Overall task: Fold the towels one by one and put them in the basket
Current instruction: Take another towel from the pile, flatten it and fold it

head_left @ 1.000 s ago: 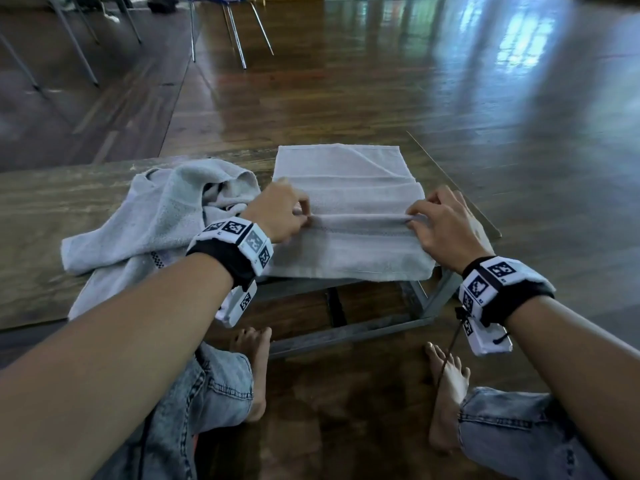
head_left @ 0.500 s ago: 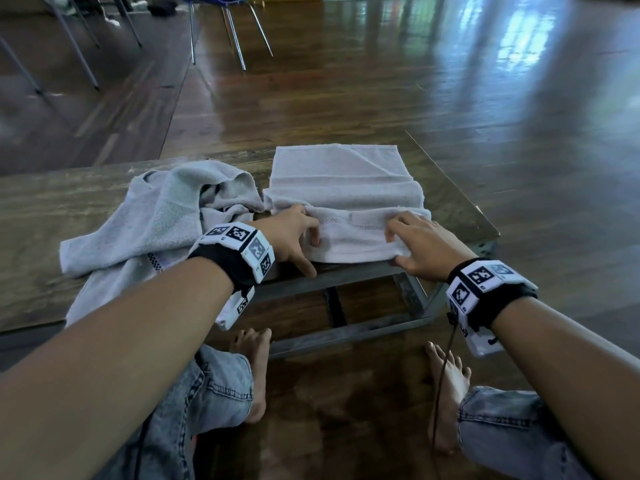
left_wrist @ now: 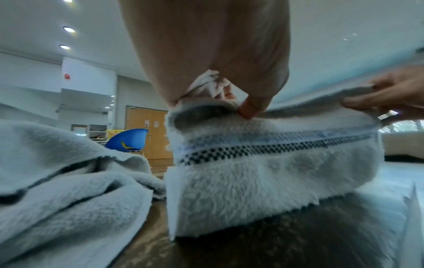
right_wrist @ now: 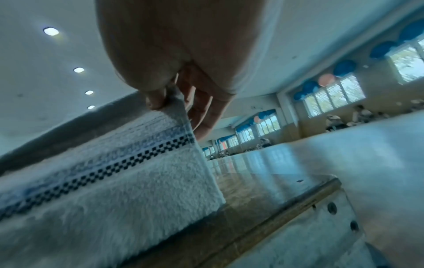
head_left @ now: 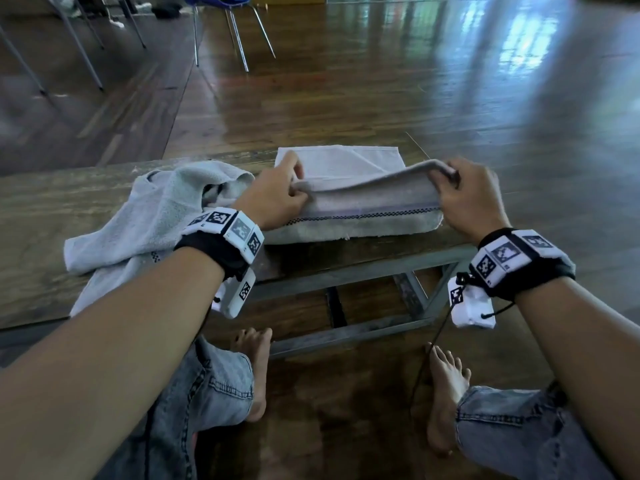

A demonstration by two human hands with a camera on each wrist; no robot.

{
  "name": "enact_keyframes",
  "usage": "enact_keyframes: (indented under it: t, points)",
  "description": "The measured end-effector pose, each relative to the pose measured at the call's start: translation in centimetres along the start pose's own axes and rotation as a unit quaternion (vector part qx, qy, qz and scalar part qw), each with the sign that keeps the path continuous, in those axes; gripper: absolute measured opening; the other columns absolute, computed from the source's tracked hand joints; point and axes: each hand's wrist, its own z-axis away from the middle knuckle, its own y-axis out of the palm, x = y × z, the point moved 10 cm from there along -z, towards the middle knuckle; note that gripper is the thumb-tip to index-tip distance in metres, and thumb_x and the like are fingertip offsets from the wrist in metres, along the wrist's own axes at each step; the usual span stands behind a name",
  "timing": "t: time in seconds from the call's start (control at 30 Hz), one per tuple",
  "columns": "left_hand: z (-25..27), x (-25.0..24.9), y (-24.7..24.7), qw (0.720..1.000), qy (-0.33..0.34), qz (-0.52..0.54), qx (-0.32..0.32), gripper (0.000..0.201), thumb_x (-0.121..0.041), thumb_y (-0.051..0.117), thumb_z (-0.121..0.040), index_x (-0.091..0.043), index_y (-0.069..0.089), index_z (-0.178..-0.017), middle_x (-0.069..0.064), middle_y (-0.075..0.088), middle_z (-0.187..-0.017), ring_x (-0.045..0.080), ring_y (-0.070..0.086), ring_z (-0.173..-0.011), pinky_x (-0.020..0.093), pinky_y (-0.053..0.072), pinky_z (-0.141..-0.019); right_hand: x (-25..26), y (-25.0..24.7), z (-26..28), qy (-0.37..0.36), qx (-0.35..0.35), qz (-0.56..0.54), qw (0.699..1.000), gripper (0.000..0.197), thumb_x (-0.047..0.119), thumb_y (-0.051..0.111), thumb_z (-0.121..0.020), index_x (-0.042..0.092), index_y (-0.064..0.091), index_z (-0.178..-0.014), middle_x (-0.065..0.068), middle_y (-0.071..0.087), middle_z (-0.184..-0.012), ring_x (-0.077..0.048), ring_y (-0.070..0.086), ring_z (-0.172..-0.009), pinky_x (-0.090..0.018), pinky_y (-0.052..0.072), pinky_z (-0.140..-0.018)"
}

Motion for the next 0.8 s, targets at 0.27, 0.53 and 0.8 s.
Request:
enact_keyframes:
  t: [0.27,0.53,0.8]
  points:
    - [0.3,3.4,-5.4,0.979,-0.060,0.137,-0.135,0.009,-0.011,0.054,-0.085,-0.013,0.062,-0.083,-0.008,0.059,-0.069,0.009,0.051,-0.066,0.027,0.042,-0.065,-2.9,-1.7,-0.5,0.105,-0.022,-0.162,0.981,0.019,0.041,0.052,-0.099,0.033,0.067,-0.091,0.010,0.065,-0.082,-0.023,0.068,-0.088,-0.035,0.059,-0.075]
    - [5.0,4.8,1.8,0.869,-0.348,0.285,0.205,0.026,-0.010,0.049,-0.082,-0.011,0.070,-0.097,0.013,0.065,-0.092,0.024,0.059,-0.079,0.030,0.048,-0.065,-1.7,3.1,2.8,0.200,0.288,-0.260,0.900,0.031,0.029,0.055,-0.101,0.016,0.079,-0.087,-0.002,0.072,-0.066,-0.013,0.067,-0.053,-0.022,0.052,-0.049]
    - [6.6,4.2,3.6,0.806,-0.360,0.324,0.341,0.054,-0.031,0.075,-0.072,-0.013,0.051,-0.118,0.016,0.048,-0.120,0.032,0.040,-0.103,0.043,0.033,-0.088,-1.3,4.5,4.9,0.248,0.398,-0.257,0.845,0.032,0.029,0.057,-0.099,0.001,0.072,-0.103,-0.016,0.077,-0.090,-0.024,0.074,-0.075,-0.028,0.059,-0.064]
